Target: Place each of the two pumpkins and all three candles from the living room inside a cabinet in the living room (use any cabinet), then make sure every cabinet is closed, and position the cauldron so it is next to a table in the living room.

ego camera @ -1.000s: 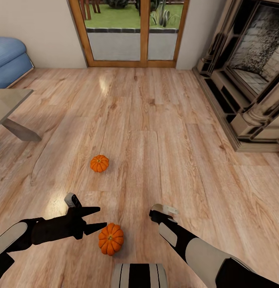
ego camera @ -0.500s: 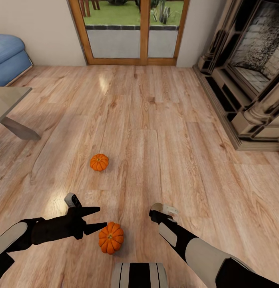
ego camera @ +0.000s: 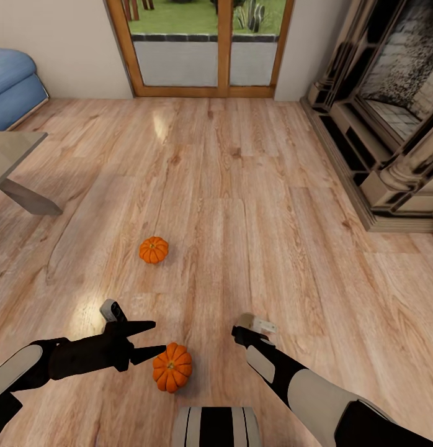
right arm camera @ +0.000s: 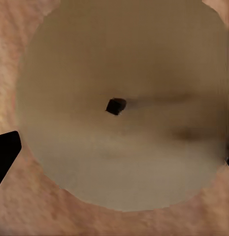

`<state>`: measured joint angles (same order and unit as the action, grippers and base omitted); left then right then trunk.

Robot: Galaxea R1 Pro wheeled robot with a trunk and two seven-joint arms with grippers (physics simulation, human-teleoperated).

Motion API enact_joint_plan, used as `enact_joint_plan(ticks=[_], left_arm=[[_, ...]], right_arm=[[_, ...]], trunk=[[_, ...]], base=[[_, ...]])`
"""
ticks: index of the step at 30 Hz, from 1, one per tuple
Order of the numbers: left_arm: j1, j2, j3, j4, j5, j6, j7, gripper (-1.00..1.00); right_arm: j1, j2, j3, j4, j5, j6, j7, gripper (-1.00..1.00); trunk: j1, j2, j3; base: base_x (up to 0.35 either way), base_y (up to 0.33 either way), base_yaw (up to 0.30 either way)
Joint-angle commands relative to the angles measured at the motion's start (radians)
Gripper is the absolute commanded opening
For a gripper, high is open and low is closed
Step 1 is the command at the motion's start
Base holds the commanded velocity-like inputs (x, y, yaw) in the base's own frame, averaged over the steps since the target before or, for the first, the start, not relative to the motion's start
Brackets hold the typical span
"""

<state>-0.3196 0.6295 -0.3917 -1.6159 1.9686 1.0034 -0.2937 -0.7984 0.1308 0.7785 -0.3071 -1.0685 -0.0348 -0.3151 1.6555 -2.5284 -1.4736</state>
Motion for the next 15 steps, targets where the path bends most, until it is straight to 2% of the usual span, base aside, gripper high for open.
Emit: enact_joint_plan(ticks=[1, 8, 9, 15], left_arm=[[-0.001, 0.001, -0.002, 0.001, -0.007, 0.000, -0.010, 1.00], [-0.001, 0.001, -0.003, 0.001, -0.007, 0.000, -0.010, 1.00], [-0.001, 0.001, -0.003, 0.001, -0.007, 0.000, -0.010, 1.00], [-0.001, 0.001, -0.002, 0.001, -0.007, 0.000, -0.010, 1.00]], right_arm=[[-0.001, 0.000, 0.008, -0.001, -0.010, -0.004, -0.005, 1.00], [-0.001, 0.000, 0.008, -0.001, -0.010, -0.004, -0.005, 1.00], [-0.001, 0.000, 0.008, -0.001, -0.010, -0.004, -0.005, -1.00], [-0.001, 0.000, 0.008, -0.001, -0.010, -0.004, -0.005, -1.00]], trunk=[[0.000, 0.000, -0.001], [0.000, 0.000, -0.001], [0.000, 0.000, -0.001], [0.000, 0.000, -0.001]], base=[[0.000, 0.000, 0.000], [0.000, 0.000, 0.000], [0.000, 0.000, 0.000], [0.000, 0.000, 0.000]])
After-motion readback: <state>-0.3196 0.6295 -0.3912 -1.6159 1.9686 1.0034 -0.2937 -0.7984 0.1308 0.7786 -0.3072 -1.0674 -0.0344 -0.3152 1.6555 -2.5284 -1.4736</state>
